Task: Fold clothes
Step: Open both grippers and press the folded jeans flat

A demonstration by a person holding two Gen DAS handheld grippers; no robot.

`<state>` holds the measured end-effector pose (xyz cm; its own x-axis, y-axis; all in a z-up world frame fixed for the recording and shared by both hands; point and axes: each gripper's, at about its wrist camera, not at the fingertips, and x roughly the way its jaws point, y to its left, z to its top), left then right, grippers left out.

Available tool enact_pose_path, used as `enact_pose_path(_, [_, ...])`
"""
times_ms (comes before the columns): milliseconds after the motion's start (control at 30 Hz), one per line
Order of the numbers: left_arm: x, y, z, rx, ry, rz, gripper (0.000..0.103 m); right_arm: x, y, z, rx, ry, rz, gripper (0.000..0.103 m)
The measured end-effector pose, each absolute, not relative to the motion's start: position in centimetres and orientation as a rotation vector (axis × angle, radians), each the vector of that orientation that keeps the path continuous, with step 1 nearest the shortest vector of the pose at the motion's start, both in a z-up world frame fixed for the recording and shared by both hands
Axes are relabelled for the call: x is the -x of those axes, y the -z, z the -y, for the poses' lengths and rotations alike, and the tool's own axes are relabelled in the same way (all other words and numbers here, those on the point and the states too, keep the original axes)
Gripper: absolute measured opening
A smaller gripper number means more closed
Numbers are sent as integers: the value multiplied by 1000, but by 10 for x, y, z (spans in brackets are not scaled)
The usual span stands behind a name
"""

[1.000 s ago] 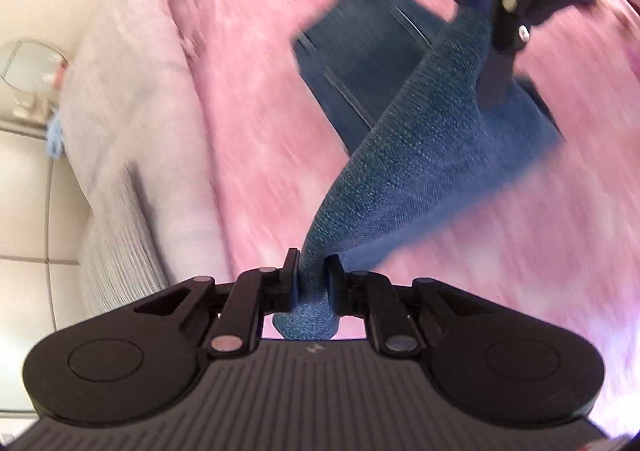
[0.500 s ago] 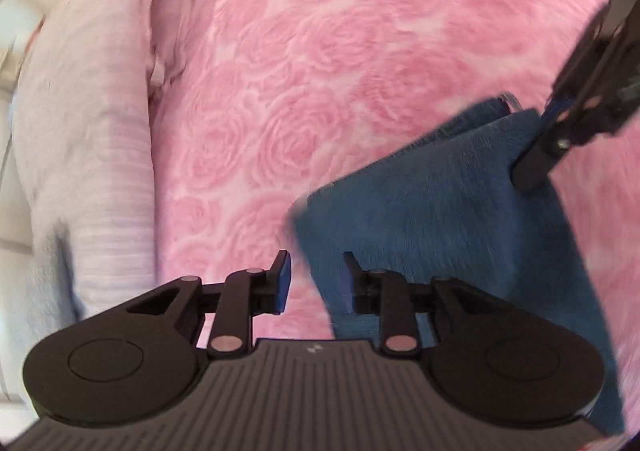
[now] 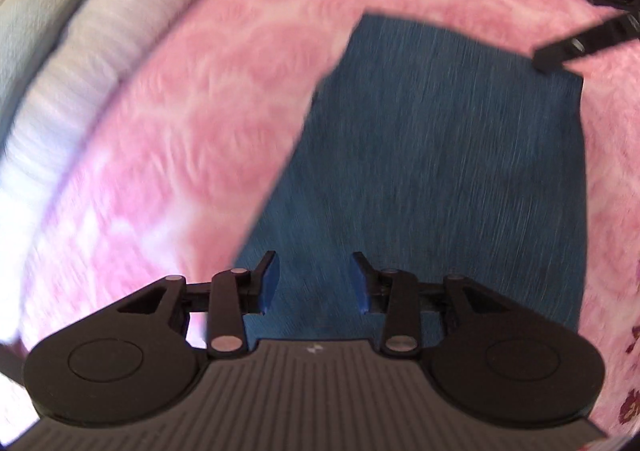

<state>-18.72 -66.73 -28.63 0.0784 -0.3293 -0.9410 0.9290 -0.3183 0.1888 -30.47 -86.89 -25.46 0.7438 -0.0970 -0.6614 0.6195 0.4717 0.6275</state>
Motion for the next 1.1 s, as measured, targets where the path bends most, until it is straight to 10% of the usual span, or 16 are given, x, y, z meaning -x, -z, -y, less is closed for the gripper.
enact_pose_path(833, [174,307,595,-986,1521,-751,31,152,293,917,-611,438,-857,29])
enact_pose_path(1100, [179,277,543,-938,1579,-754,31,216,223,879,-576,454,-747,29])
